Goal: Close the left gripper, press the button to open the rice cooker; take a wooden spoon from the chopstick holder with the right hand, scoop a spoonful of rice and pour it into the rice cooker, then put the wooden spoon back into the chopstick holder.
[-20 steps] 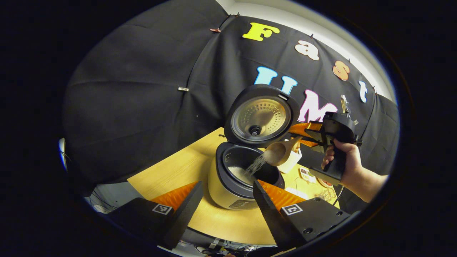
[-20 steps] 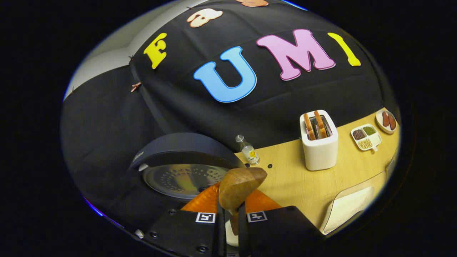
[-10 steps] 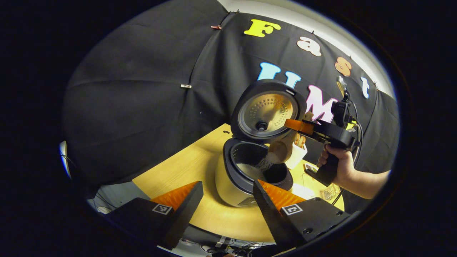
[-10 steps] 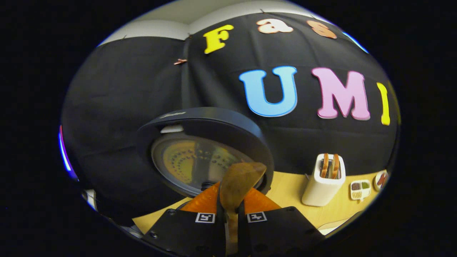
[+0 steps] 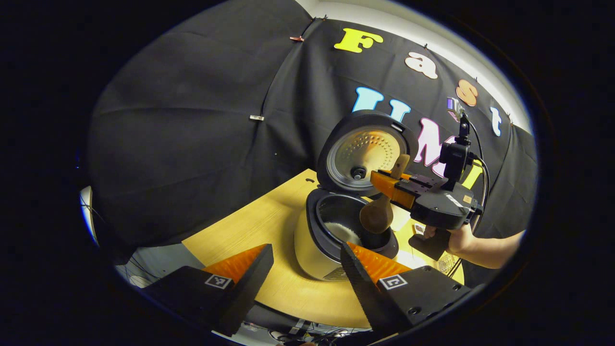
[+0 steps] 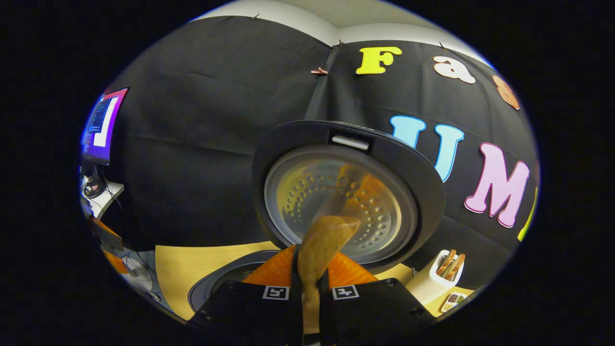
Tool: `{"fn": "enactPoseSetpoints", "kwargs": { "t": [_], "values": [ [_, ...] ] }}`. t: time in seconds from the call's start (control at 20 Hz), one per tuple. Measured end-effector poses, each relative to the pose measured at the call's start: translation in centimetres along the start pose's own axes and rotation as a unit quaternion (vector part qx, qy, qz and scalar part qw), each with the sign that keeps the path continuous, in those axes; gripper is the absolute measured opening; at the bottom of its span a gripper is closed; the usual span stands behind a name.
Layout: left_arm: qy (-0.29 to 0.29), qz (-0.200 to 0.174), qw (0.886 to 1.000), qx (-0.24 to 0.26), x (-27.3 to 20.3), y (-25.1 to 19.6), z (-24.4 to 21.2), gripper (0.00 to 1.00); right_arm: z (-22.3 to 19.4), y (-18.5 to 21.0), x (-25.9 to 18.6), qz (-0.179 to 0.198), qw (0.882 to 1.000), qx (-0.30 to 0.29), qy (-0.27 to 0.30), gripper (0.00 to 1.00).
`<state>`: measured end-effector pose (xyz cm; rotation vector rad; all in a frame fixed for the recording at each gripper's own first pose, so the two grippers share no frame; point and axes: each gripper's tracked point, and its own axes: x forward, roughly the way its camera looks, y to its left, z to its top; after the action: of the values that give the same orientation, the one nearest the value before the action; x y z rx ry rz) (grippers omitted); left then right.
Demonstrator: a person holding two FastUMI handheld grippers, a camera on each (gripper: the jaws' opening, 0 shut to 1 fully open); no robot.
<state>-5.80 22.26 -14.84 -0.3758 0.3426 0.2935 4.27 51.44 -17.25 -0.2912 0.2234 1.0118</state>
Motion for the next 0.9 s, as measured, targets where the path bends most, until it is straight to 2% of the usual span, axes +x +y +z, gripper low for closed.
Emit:
{"fn": "enactPoseSetpoints", "kwargs": {
  "t": [0.1, 0.25, 0.45, 0.55, 0.6, 0.65, 0.7, 0.75, 0.8, 0.9],
  "values": [
    [0.0, 0.0, 1.0, 0.006, 0.1, -0.1, -0.2, 0.96, 0.7, -0.6, -0.2, -0.005, 0.999, 0.037, -0.006, 0.17],
    [0.002, -0.007, 1.0, 0.011, 0.4, -0.8, -0.3, 0.96, 2.1, -3.5, -1.5, -0.036, 0.996, 0.083, -0.023, 0.17],
    [0.0, -0.02, 1.0, 0.019, 1.0, -2.4, 0.2, 0.96, 3.2, -7.8, -4.5, -0.075, 0.984, 0.156, -0.035, 0.17],
    [-0.009, -0.025, 0.999, 0.026, 1.2, -3.5, 0.9, 0.96, 4.0, -10.7, -6.7, -0.102, 0.975, 0.19, -0.046, 0.17],
    [-0.013, -0.032, 0.999, 0.029, 1.3, -4.3, 1.3, 0.95, 4.2, -12.8, -8.0, -0.119, 0.97, 0.204, -0.051, 0.13],
    [-0.016, -0.04, 0.999, 0.031, 1.6, -5.1, 1.6, 0.96, 4.2, -14.5, -9.4, -0.137, 0.965, 0.218, -0.055, 0.17],
    [-0.017, -0.046, 0.998, 0.032, 1.8, -6.1, 1.9, 0.96, 4.0, -16.4, -10.7, -0.154, 0.959, 0.232, -0.057, 0.17],
    [-0.02, -0.05, 0.998, 0.033, 2.2, -6.8, 2.1, 0.95, 3.6, -18.2, -12.2, -0.17, 0.953, 0.244, -0.058, 0.12],
    [-0.024, -0.056, 0.998, 0.032, 2.5, -7.8, 2.5, 0.95, 3.0, -20.1, -13.6, -0.187, 0.947, 0.256, -0.057, 0.17],
    [-0.03, -0.067, 0.997, 0.029, 3.1, -9.7, 3.1, 0.95, 1.7, -23.6, -16.5, -0.226, 0.931, 0.282, -0.06, 0.17]
  ]
}}
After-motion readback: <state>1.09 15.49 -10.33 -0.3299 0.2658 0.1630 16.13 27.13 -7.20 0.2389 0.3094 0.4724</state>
